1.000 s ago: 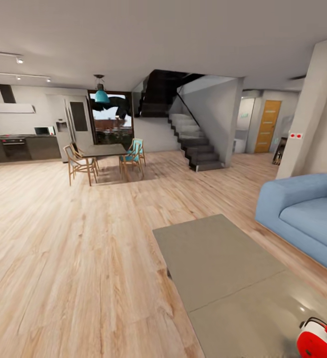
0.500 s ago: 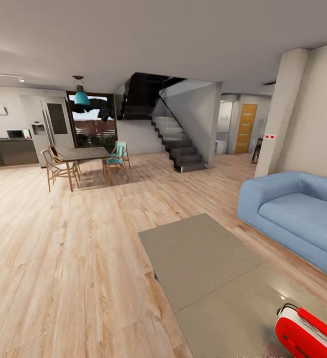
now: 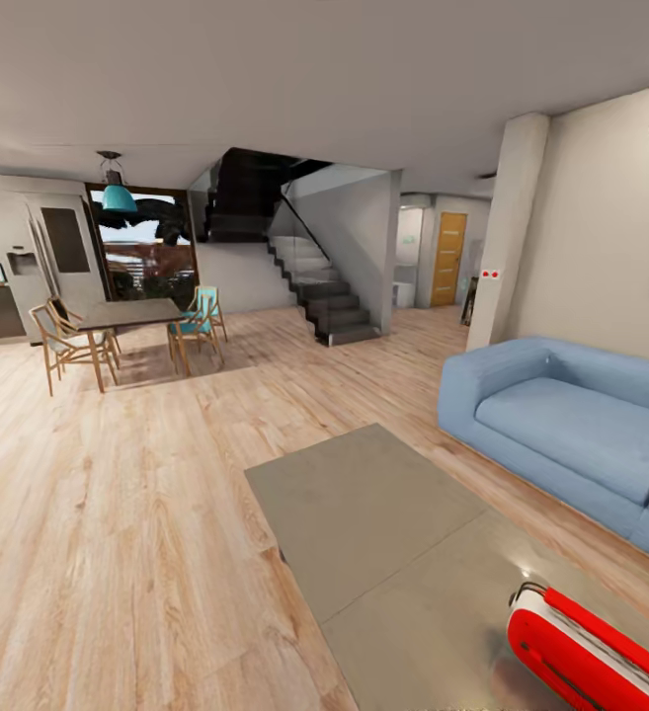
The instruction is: Turn on the radio receiver that's on the table in the living room.
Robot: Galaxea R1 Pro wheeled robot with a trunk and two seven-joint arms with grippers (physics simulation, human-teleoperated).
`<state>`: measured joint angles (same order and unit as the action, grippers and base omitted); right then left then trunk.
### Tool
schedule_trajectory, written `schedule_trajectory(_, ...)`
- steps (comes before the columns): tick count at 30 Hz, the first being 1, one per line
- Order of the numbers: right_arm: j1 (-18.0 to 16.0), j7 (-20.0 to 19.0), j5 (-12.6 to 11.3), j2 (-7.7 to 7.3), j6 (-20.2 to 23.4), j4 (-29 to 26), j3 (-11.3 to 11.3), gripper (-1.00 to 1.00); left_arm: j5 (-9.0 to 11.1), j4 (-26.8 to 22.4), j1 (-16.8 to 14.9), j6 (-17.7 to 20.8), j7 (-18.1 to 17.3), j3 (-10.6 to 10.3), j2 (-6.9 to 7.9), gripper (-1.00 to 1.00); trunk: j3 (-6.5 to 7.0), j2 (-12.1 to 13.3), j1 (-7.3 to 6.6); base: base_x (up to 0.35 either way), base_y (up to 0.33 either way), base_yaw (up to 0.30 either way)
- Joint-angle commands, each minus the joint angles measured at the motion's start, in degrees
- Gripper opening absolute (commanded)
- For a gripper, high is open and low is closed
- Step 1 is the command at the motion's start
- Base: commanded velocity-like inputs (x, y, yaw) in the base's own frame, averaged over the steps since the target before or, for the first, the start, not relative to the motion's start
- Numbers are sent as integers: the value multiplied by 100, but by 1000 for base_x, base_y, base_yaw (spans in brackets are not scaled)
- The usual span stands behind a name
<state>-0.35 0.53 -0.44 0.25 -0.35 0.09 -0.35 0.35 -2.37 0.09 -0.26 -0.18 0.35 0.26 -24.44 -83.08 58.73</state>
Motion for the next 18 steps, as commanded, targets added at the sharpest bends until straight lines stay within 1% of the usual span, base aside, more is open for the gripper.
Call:
schedule_trajectory(1, 0, 0, 2, -1, 0, 0, 0, 100, 0, 0, 0, 0, 0, 0, 0, 100, 4, 0, 0, 0, 0, -240)
schedule_trajectory(18, 0, -41, 9, 0, 0, 0, 17, 100, 0, 0, 0, 0, 0, 0, 0, 100, 12, 0, 0, 0, 0, -279)
